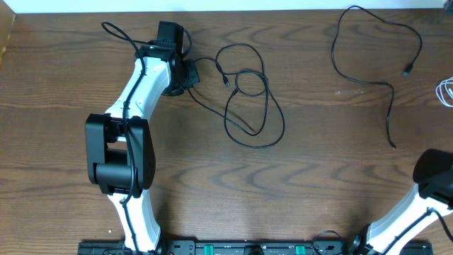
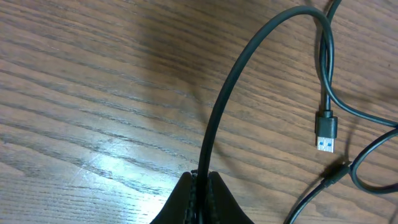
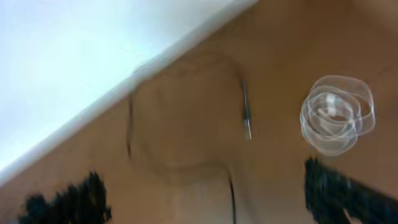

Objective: Untangle cables

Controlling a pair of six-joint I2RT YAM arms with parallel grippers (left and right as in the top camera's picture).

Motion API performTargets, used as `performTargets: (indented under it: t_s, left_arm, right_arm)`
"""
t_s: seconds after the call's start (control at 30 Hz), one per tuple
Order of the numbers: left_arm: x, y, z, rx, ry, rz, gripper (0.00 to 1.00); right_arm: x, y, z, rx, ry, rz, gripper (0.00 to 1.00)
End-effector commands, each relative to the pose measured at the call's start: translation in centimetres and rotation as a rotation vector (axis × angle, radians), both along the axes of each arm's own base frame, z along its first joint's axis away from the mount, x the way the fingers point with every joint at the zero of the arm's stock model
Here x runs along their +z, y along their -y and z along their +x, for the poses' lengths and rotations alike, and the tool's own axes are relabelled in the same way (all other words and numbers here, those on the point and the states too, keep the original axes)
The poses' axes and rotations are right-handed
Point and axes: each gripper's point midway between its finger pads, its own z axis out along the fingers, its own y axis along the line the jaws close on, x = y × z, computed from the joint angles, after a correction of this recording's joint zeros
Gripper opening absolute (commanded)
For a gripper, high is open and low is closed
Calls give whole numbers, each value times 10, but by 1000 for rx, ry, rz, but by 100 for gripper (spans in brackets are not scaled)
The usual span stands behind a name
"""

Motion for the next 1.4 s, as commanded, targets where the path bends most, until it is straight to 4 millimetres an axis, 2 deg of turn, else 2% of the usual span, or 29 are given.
performTargets:
  t_s: [0.0, 0.07, 0.17, 0.27, 0.33, 0.43, 0.63, 0.73, 0.83, 0.87, 0.93, 1.03, 1.1, 1.23, 1.37]
  left_arm:
    - [13, -2, 2, -7, 27, 12, 8]
    - [12, -3, 1, -7, 23, 13, 8]
    - [12, -3, 0, -7, 18, 14, 7]
    - [12, -3, -1, -7, 16, 14, 8]
    - [12, -3, -1, -7, 16, 14, 8]
    - [12, -3, -1, -7, 15, 14, 8]
    - [11, -3, -1, -7, 14, 14, 8]
    - [11, -3, -1, -7, 14, 14, 8]
    - [11, -3, -2, -7, 11, 14, 8]
    - [11, -3, -2, -7, 11, 14, 8]
    - [11, -3, -2, -7, 11, 14, 8]
    - [11, -3, -2, -7, 11, 14, 8]
    - [11, -3, -2, -7, 11, 14, 8]
    - [11, -3, -2, -7, 11, 14, 8]
    - [11, -3, -2, -7, 12, 14, 8]
  right_arm:
    - [-56, -14, -18, 68, -213, 85, 99]
    - [-78, -11, -39, 34, -345, 96, 99]
    - [-100, -2, -59, -4, -471, 92, 99]
    - [-120, -2, -61, 30, -521, 116, 99]
    - [-135, -10, -60, 101, -542, 147, 99]
    - [-160, -22, -59, 153, -567, 215, 95]
    - [-214, -32, -67, 165, -639, 277, 86]
    - [-235, -42, -63, 186, -619, 326, 74]
    - [-250, -47, -59, 200, -595, 343, 53]
    - [-254, -48, -56, 204, -586, 339, 38]
    - [-259, -48, -51, 210, -564, 329, 19]
    - [-257, -47, -39, 196, -519, 324, 1]
    - [-246, -46, -25, 201, -456, 324, 1]
    - [-194, -34, 12, 187, -283, 316, 1]
    - [-116, -5, 60, 141, -19, 210, 1]
